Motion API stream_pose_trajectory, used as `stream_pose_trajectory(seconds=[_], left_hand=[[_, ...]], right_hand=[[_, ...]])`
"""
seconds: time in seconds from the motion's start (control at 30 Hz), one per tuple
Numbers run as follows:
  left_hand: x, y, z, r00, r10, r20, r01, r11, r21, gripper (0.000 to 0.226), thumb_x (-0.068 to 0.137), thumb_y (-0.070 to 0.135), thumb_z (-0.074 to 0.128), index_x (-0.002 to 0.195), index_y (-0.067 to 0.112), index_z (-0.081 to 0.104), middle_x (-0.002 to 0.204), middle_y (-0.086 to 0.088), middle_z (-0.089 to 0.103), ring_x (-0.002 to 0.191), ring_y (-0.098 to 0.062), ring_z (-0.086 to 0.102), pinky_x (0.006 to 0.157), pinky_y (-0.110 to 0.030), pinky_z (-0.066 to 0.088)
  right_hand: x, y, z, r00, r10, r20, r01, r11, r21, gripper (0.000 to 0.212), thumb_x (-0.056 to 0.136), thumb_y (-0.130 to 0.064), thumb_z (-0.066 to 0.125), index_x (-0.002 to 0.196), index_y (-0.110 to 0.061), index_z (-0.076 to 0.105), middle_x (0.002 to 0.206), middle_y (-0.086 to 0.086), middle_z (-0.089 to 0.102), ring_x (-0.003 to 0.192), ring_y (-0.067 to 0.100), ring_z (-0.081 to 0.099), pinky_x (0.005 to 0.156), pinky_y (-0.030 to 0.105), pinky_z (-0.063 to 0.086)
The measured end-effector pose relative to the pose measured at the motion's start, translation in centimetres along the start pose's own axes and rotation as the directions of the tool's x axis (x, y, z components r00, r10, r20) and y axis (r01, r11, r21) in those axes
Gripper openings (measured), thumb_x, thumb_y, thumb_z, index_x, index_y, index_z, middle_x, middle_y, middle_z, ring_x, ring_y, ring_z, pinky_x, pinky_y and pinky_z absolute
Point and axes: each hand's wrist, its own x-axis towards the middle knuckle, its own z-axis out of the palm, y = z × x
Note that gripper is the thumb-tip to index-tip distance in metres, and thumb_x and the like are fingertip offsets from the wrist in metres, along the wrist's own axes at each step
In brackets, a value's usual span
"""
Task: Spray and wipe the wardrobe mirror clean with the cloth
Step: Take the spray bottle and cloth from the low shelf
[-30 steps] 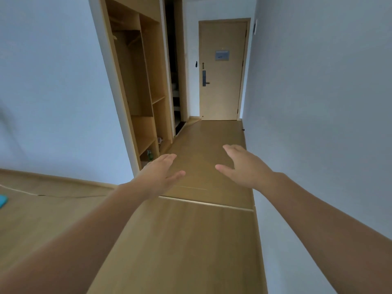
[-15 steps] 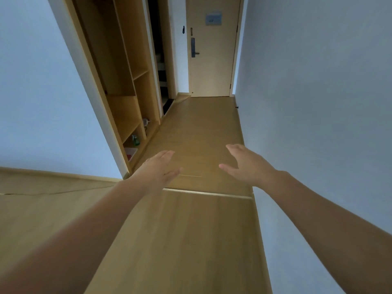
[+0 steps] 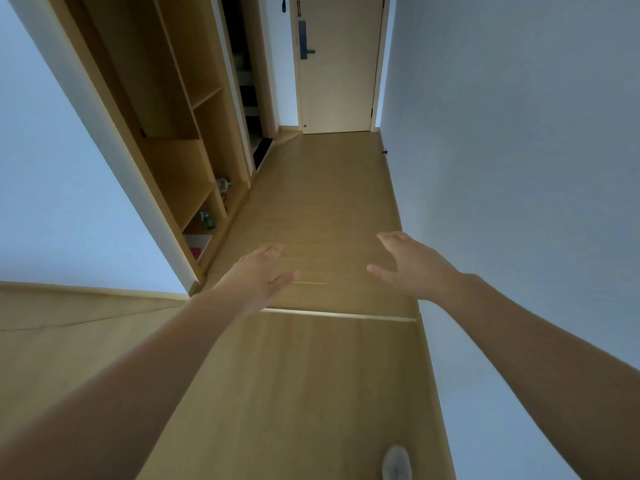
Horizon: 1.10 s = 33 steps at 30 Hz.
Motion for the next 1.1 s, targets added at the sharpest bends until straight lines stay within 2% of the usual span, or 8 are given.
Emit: stream_pose_trajectory(seconds=[0.2, 0.37, 0.5, 0.63, 0.8, 0.97, 1.1], left_hand=[[8.5, -0.1, 0.7, 0.998, -0.057, -0.011, 0.058, 0.998, 0.019, 0.07, 0.093, 0.057, 0.042, 0.15, 0.024, 0.02, 0.157, 0.001, 0.024, 0.142, -0.022, 0.026, 0.113, -0.04, 0.024], [16.1, 0.2, 1.3, 0.99, -0.135, -0.05, 0.132, 0.989, -0.061, 0.068, 0.092, 0.056, 0.044, 0.149, 0.027, 0.021, 0.155, 0.003, 0.028, 0.141, -0.02, 0.028, 0.114, -0.04, 0.027], [20.9, 0.1, 1.9, 0.985, -0.154, -0.076, 0.147, 0.985, -0.086, 0.069, 0.088, 0.064, 0.041, 0.147, 0.034, 0.022, 0.152, 0.004, 0.033, 0.139, -0.02, 0.032, 0.109, -0.039, 0.03], [25.0, -0.7, 2.5, 0.974, -0.216, -0.072, 0.208, 0.972, -0.108, 0.07, 0.087, 0.065, 0.042, 0.147, 0.035, 0.021, 0.153, 0.005, 0.032, 0.139, -0.02, 0.031, 0.111, -0.042, 0.033], [30.4, -3.1, 2.3, 0.961, -0.267, -0.077, 0.258, 0.96, -0.108, 0.07, 0.087, 0.066, 0.042, 0.146, 0.034, 0.024, 0.152, 0.005, 0.032, 0.139, -0.021, 0.031, 0.108, -0.042, 0.032], [36.7, -7.5, 1.8, 0.96, -0.277, -0.051, 0.269, 0.955, -0.122, 0.069, 0.087, 0.065, 0.042, 0.146, 0.035, 0.023, 0.152, 0.006, 0.033, 0.139, -0.021, 0.032, 0.108, -0.042, 0.032], [43.4, -11.8, 0.4, 0.958, -0.284, -0.043, 0.278, 0.954, -0.114, 0.068, 0.09, 0.061, 0.043, 0.147, 0.03, 0.023, 0.151, 0.002, 0.035, 0.137, -0.022, 0.035, 0.107, -0.04, 0.033]], right_hand=[[9.2, 3.8, -0.8, 0.997, -0.079, -0.012, 0.079, 0.997, -0.008, 0.074, 0.093, -0.055, 0.046, 0.151, -0.018, 0.021, 0.156, 0.004, 0.026, 0.135, 0.022, 0.041, 0.105, 0.04, 0.04], [17.5, 7.5, -2.4, 0.988, -0.143, 0.062, 0.144, 0.99, -0.013, 0.073, 0.093, -0.055, 0.047, 0.152, -0.019, 0.02, 0.157, 0.004, 0.024, 0.133, 0.023, 0.042, 0.104, 0.041, 0.041], [23.6, 9.9, -3.9, 0.979, -0.179, 0.096, 0.183, 0.983, -0.033, 0.072, 0.095, -0.052, 0.046, 0.153, -0.019, 0.018, 0.159, 0.005, 0.021, 0.141, 0.024, 0.032, 0.11, 0.041, 0.033], [28.5, 11.7, -4.6, 0.968, -0.202, 0.151, 0.208, 0.978, -0.023, 0.072, 0.096, -0.051, 0.044, 0.154, -0.019, 0.015, 0.161, 0.003, 0.016, 0.147, 0.019, 0.018, 0.116, 0.043, 0.026], [35.6, 12.5, -4.5, 0.953, -0.224, 0.205, 0.233, 0.972, -0.021, 0.072, 0.098, -0.05, 0.043, 0.155, -0.019, 0.011, 0.162, 0.003, 0.012, 0.148, 0.019, 0.013, 0.118, 0.044, 0.023], [43.8, 12.0, -4.1, 0.945, -0.257, 0.201, 0.267, 0.964, -0.022, 0.072, 0.097, -0.051, 0.044, 0.154, -0.019, 0.013, 0.162, 0.003, 0.013, 0.147, 0.02, 0.017, 0.117, 0.044, 0.024], [51.6, 10.8, -4.0, 0.952, -0.254, 0.171, 0.266, 0.963, -0.053, 0.072, 0.096, -0.053, 0.043, 0.154, -0.02, 0.016, 0.16, 0.002, 0.019, 0.144, 0.021, 0.026, 0.112, 0.046, 0.033]])
